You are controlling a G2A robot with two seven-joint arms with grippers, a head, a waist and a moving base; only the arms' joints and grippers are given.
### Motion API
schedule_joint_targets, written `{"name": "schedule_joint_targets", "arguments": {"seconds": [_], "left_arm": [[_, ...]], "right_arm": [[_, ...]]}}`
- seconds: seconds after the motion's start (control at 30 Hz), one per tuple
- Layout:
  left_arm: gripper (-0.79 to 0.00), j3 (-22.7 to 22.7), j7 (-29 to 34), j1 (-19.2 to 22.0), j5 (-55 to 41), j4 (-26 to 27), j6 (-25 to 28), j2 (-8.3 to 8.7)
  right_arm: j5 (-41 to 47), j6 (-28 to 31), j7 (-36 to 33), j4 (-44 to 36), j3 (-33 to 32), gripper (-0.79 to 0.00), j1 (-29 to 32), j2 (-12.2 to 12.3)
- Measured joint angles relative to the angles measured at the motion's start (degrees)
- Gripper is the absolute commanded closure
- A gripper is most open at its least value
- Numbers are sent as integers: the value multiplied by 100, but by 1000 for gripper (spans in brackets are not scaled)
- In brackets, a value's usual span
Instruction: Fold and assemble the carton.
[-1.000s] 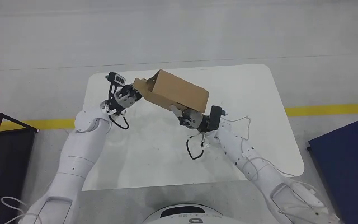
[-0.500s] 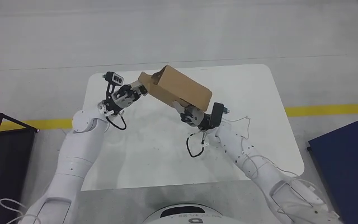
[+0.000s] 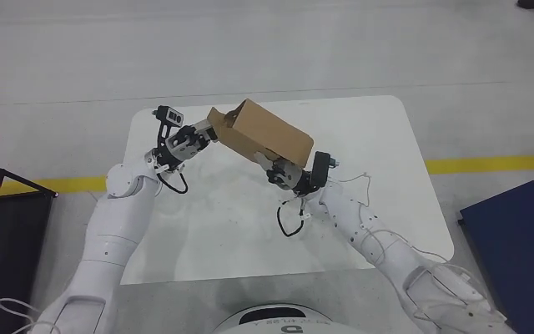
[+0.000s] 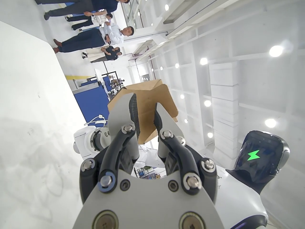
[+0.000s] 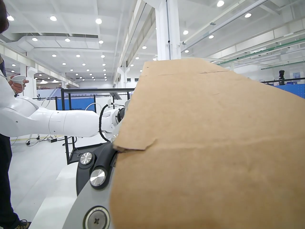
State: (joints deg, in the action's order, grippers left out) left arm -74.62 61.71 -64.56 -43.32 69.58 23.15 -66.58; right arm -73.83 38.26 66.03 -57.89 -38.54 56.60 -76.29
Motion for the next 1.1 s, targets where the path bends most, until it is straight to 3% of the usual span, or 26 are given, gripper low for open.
{"name": "schedule_joint_targets", "arguments": {"seconds": [0.27,0.43,0.47,0.57,1.1], "left_arm": [[-252,14,-12,14,316,16,-28,12],[-332,34,25,25,644,88,-75,34],[-428,44,40,29,726,113,-88,39],[-486,63,69,39,931,177,-109,53],[-459,105,3,81,1415,282,-119,92]], "right_arm": [[9,-73,73,-2,179,0,-16,59],[75,-97,98,-50,255,0,-15,114],[78,-99,99,-62,277,0,-19,127],[84,-103,104,-86,334,0,-33,160],[127,-233,234,-118,583,0,-138,274]]}}
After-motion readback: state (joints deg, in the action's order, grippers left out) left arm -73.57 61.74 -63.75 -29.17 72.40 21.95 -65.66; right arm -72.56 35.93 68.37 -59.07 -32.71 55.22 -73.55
